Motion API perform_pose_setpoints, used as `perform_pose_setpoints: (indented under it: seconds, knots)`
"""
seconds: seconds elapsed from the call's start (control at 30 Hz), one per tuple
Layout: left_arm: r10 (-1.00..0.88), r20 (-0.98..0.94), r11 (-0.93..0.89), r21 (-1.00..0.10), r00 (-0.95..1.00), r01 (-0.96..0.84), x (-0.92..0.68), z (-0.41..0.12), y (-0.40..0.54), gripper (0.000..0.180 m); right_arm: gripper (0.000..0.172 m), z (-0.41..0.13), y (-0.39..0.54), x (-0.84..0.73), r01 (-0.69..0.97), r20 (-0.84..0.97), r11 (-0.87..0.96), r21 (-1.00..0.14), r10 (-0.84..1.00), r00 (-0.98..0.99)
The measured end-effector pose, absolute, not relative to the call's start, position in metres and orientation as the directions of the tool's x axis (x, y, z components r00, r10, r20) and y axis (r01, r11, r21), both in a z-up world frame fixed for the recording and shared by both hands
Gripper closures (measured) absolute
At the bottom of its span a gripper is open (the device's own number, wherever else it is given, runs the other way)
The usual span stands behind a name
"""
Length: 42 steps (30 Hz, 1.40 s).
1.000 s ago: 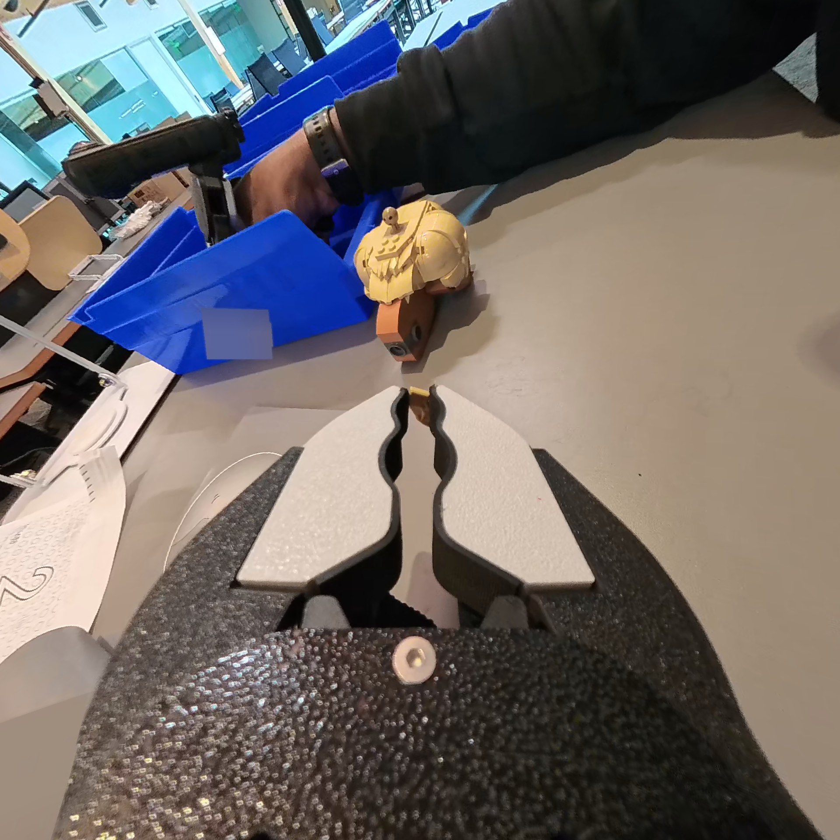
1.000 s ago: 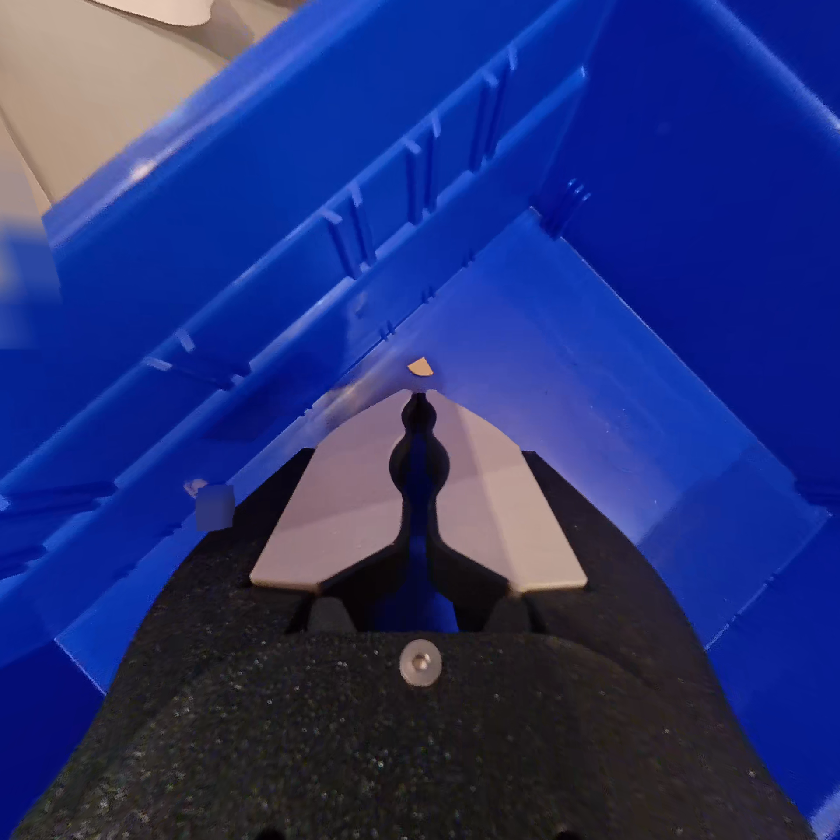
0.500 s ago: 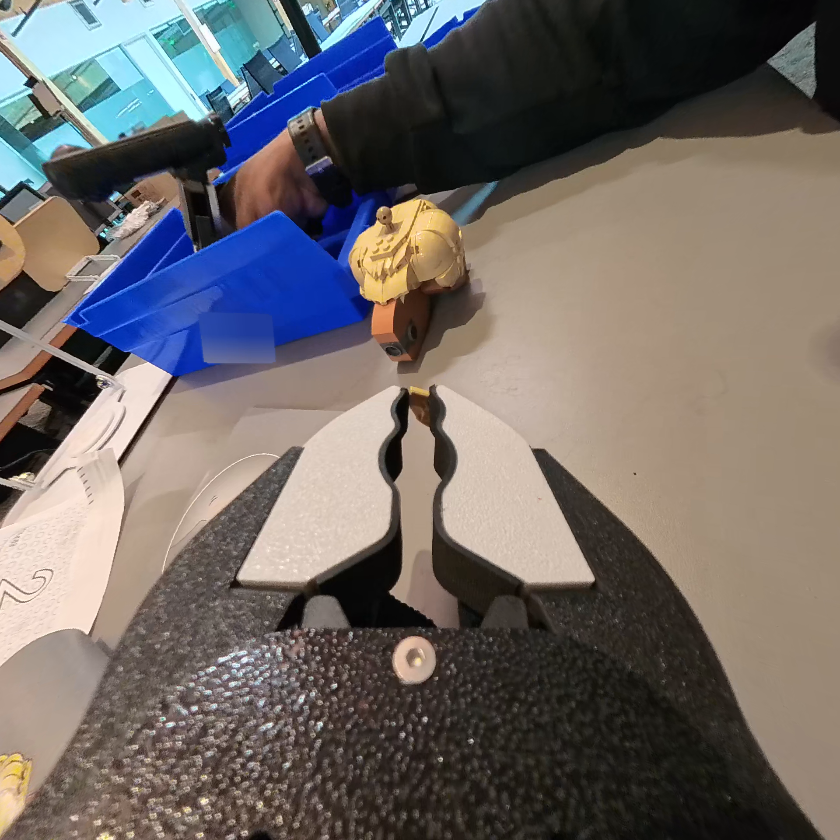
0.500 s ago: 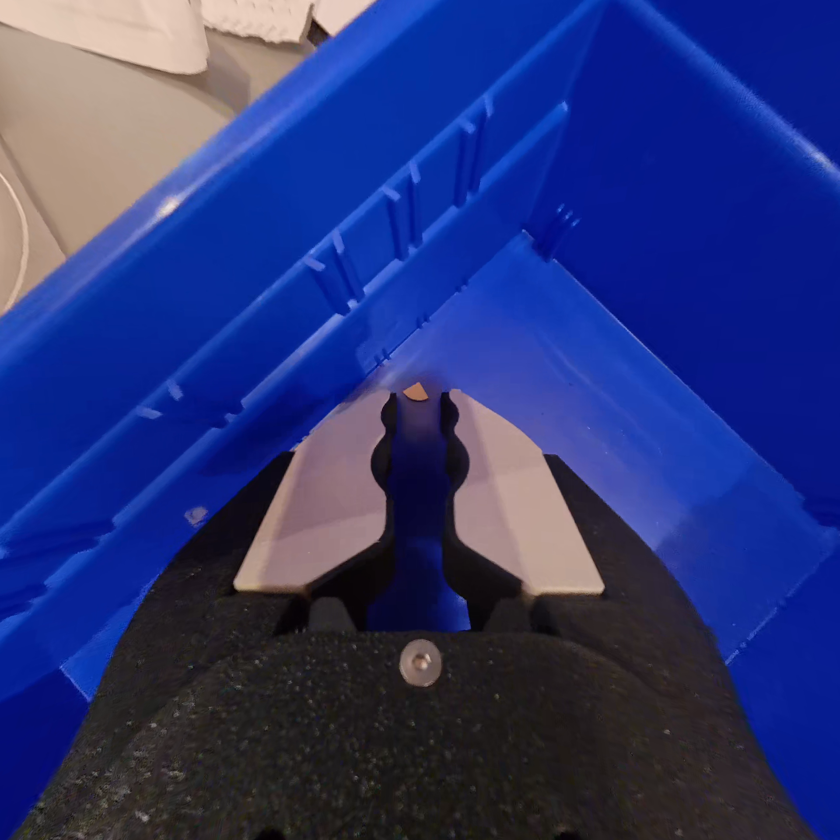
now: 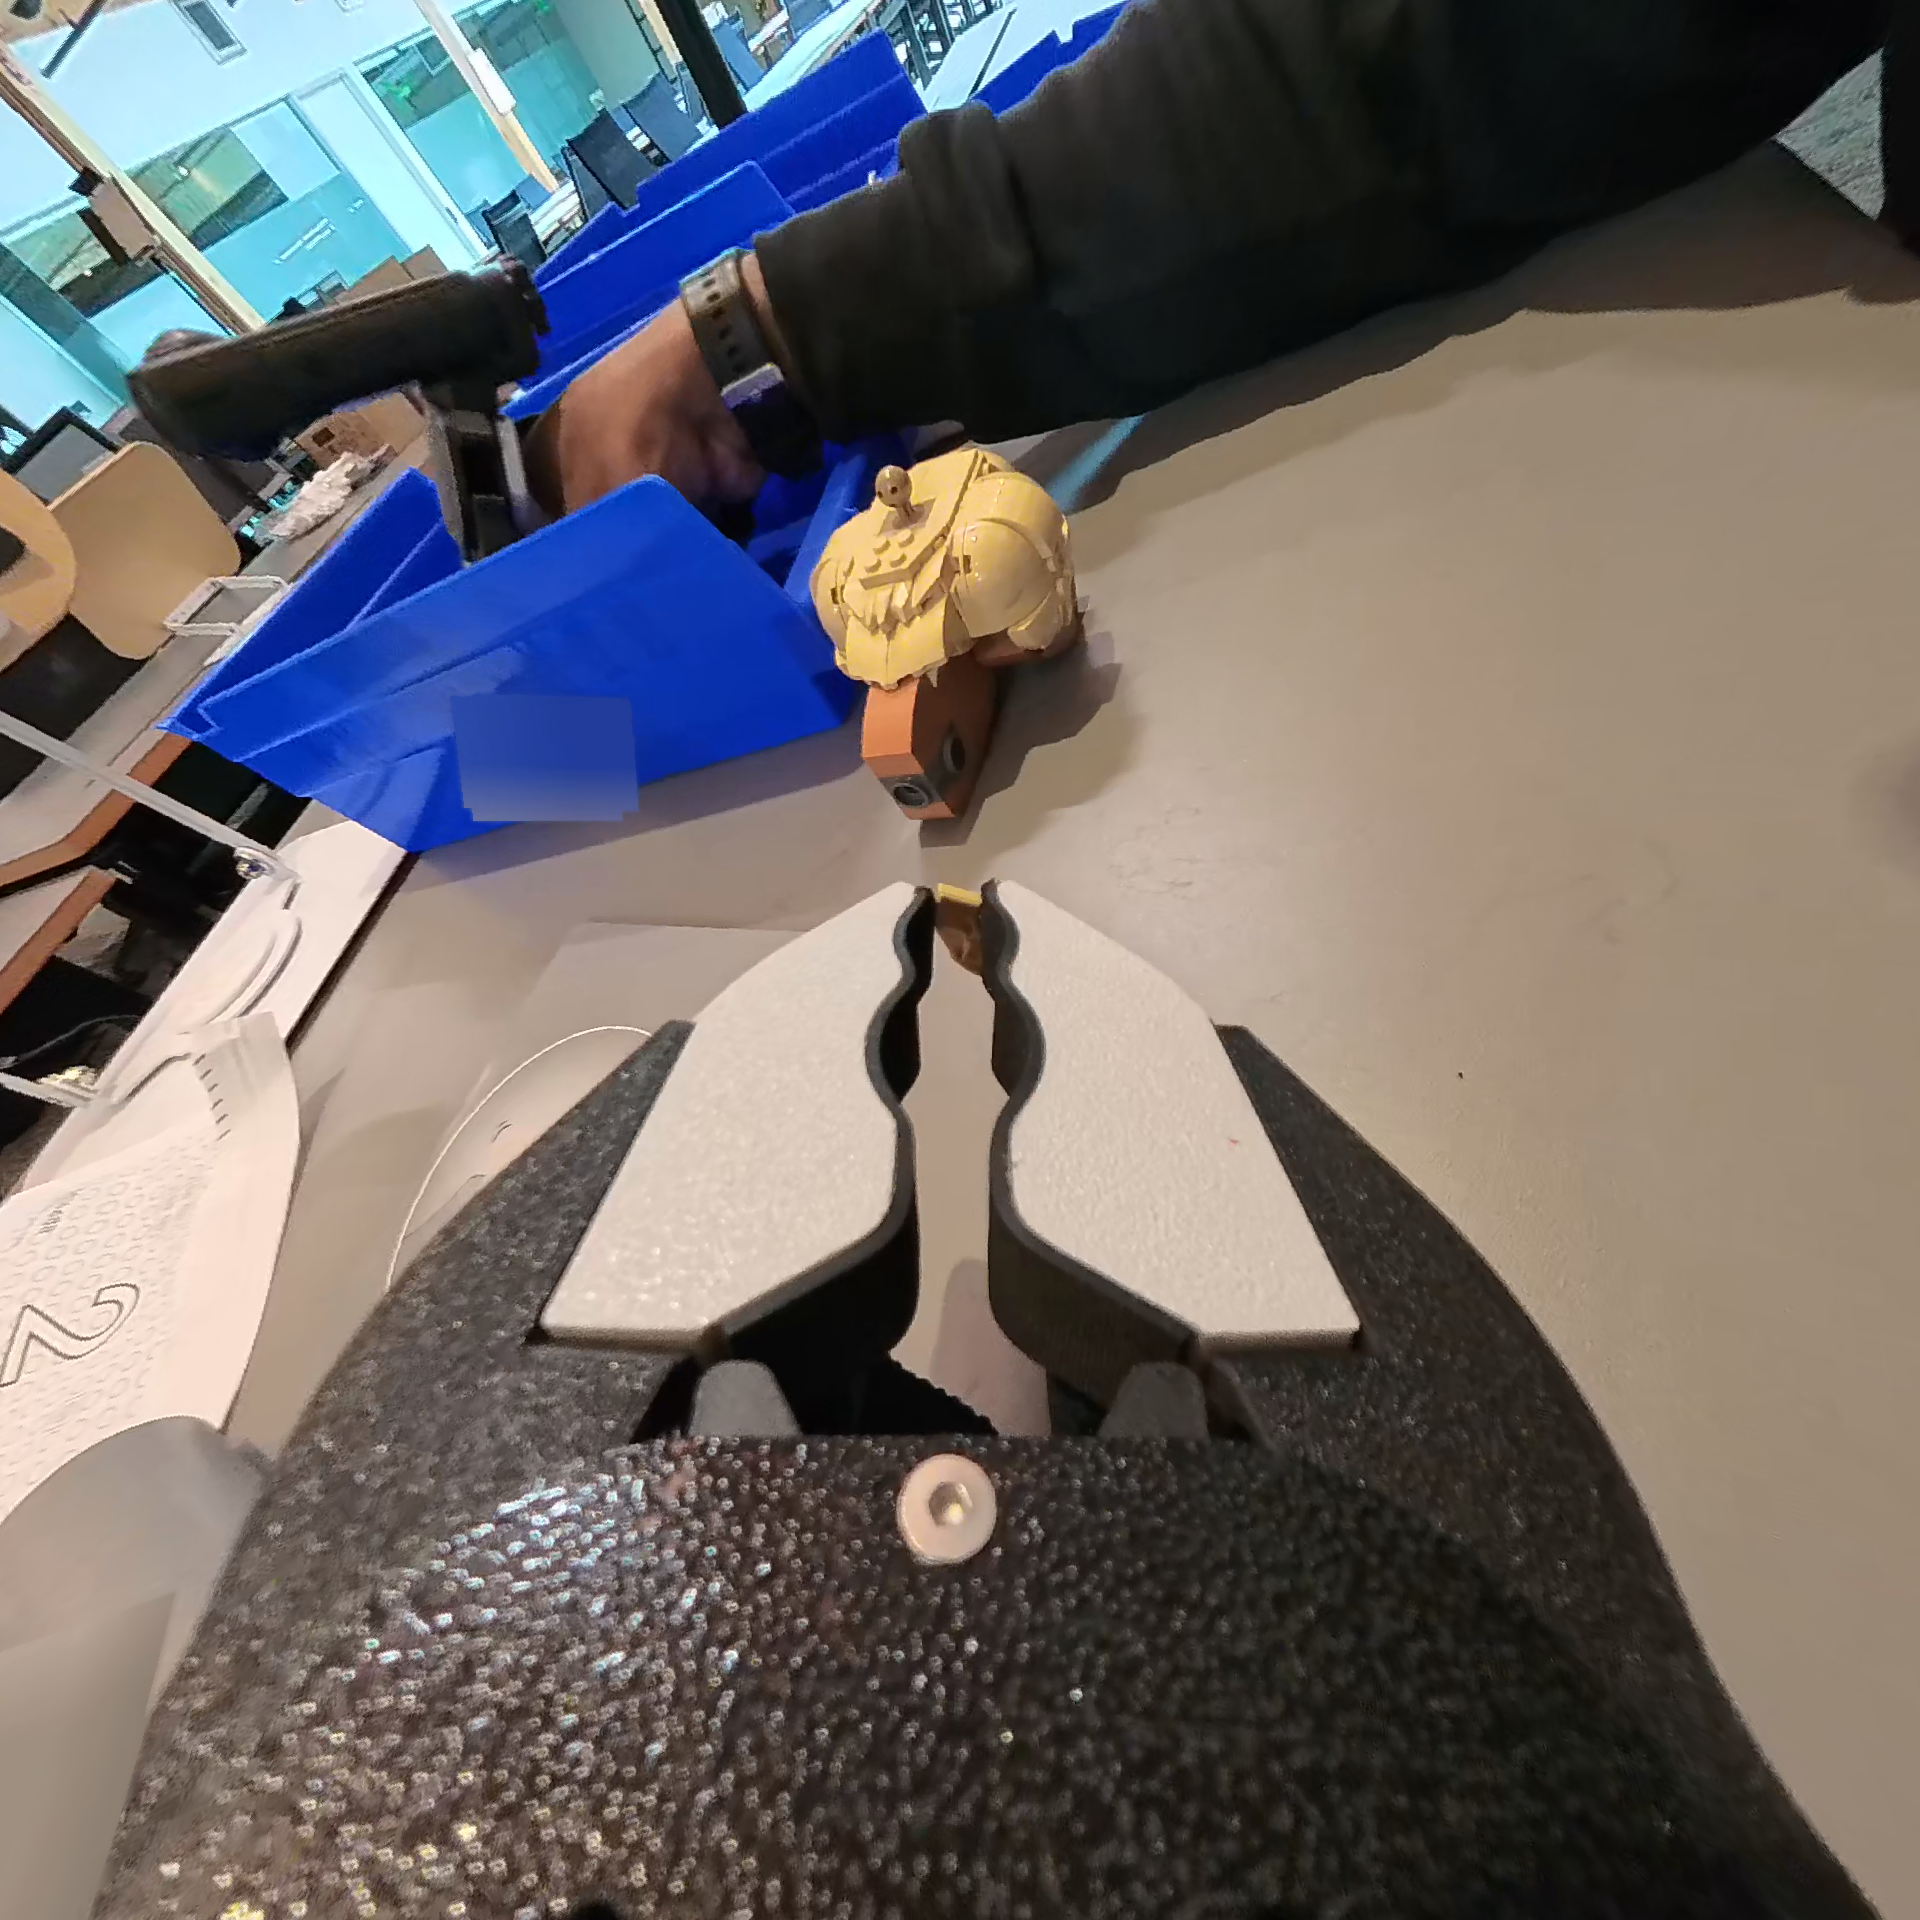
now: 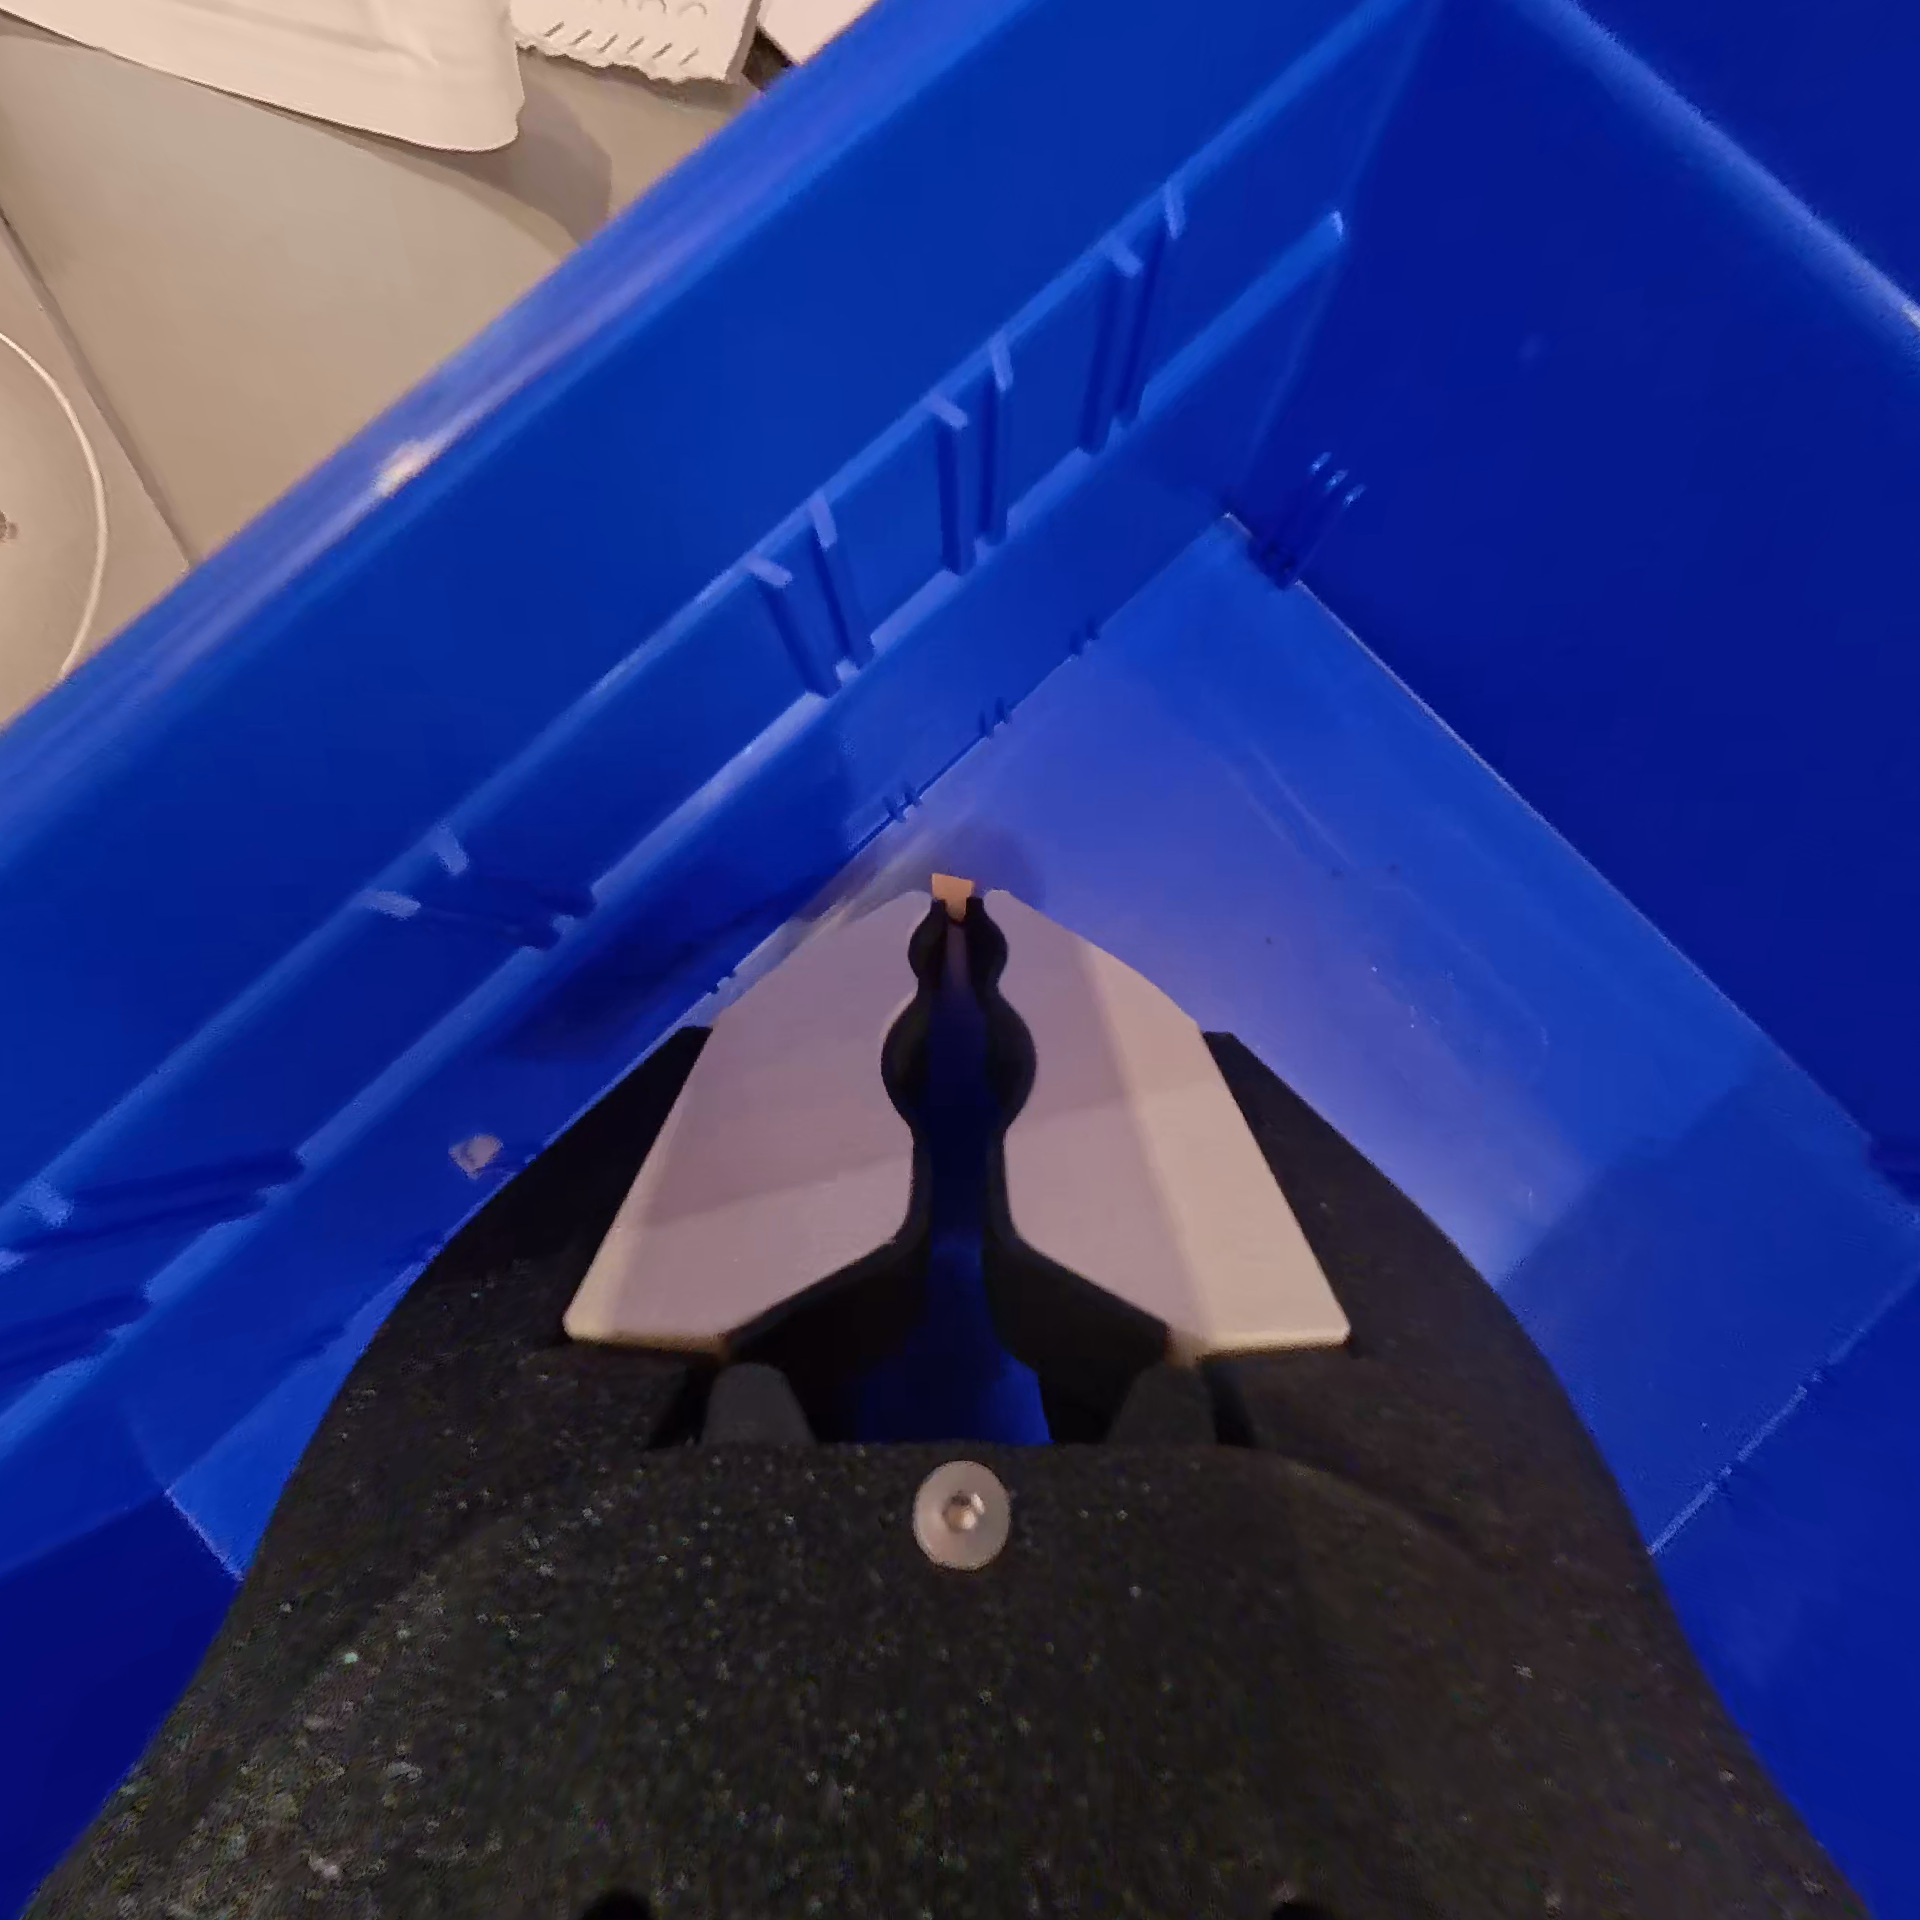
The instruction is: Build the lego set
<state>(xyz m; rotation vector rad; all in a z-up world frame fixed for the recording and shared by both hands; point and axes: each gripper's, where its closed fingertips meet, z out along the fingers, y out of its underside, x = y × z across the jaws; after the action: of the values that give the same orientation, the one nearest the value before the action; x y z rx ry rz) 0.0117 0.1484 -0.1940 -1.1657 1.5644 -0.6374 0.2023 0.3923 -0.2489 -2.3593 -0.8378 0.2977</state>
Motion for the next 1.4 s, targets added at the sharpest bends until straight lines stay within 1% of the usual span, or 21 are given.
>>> perform_pose_setpoints:
  seconds: [0.1, 0.13, 0.3, 0.43, 0.53, 0.6, 0.67, 0.77, 0.93, 1.2, 1.3, 1.4]
  knots:
    - [-0.906, -0.422, 0.387, -0.848, 0.018, -0.361, 0.01, -0.192, 0.15, 0.172, 0.172, -0.236, 0.384, 0.206, 0.469, -0.034, -0.606, -0.642, 0.634, 0.773]
    - [-0.905, -0.424, 0.387, -0.846, 0.023, -0.368, 0.009, -0.192, 0.15, 0.172, 0.17, -0.228, 0.378, 0.207, 0.463, -0.039, -0.594, -0.658, 0.641, 0.767]
    - [-0.903, -0.428, 0.381, -0.834, 0.033, -0.398, 0.006, -0.191, 0.151, 0.172, 0.171, -0.181, 0.33, 0.207, 0.441, -0.047, -0.509, -0.739, 0.693, 0.719]
    - [-0.907, -0.419, 0.374, -0.839, 0.031, -0.395, 0.006, -0.19, 0.148, 0.172, 0.172, -0.162, 0.302, 0.212, 0.446, 0.013, -0.443, -0.778, 0.698, 0.716]
    - [-0.913, -0.409, 0.37, -0.844, 0.019, -0.389, 0.009, -0.191, 0.145, 0.172, 0.172, -0.174, 0.313, 0.22, 0.486, 0.073, -0.462, -0.741, 0.665, 0.743]
    - [-0.916, -0.402, 0.367, -0.846, 0.01, -0.388, 0.011, -0.193, 0.143, 0.172, 0.17, -0.186, 0.326, 0.221, 0.479, 0.053, -0.52, -0.707, 0.637, 0.769]
    - [-0.914, -0.406, 0.371, -0.84, 0.006, -0.395, 0.012, -0.195, 0.142, 0.172, 0.164, -0.206, 0.335, 0.222, 0.47, 0.019, -0.604, -0.644, 0.602, 0.799]
    - [-0.906, -0.423, 0.384, -0.83, 0.008, -0.404, 0.012, -0.195, 0.143, 0.172, 0.16, -0.225, 0.345, 0.232, 0.459, 0.04, -0.675, -0.578, 0.538, 0.842]
    - [-0.911, -0.412, 0.371, -0.842, 0.024, -0.391, 0.01, -0.191, 0.146, 0.172, 0.158, -0.233, 0.348, 0.24, 0.398, -0.012, -0.712, -0.579, 0.495, 0.869]
    - [-0.914, -0.406, 0.373, -0.829, -0.012, -0.416, 0.011, -0.202, 0.143, 0.172, 0.155, -0.248, 0.343, 0.235, 0.425, -0.031, -0.727, -0.539, 0.521, 0.853]
    - [-0.912, -0.409, 0.375, -0.831, -0.005, -0.412, 0.011, -0.199, 0.144, 0.172, 0.161, -0.251, 0.344, 0.236, 0.44, -0.004, -0.721, -0.535, 0.524, 0.852]
    - [-0.911, -0.413, 0.375, -0.83, 0.002, -0.412, 0.009, -0.198, 0.145, 0.172, 0.161, -0.251, 0.343, 0.236, 0.44, 0.001, -0.719, -0.539, 0.521, 0.853]
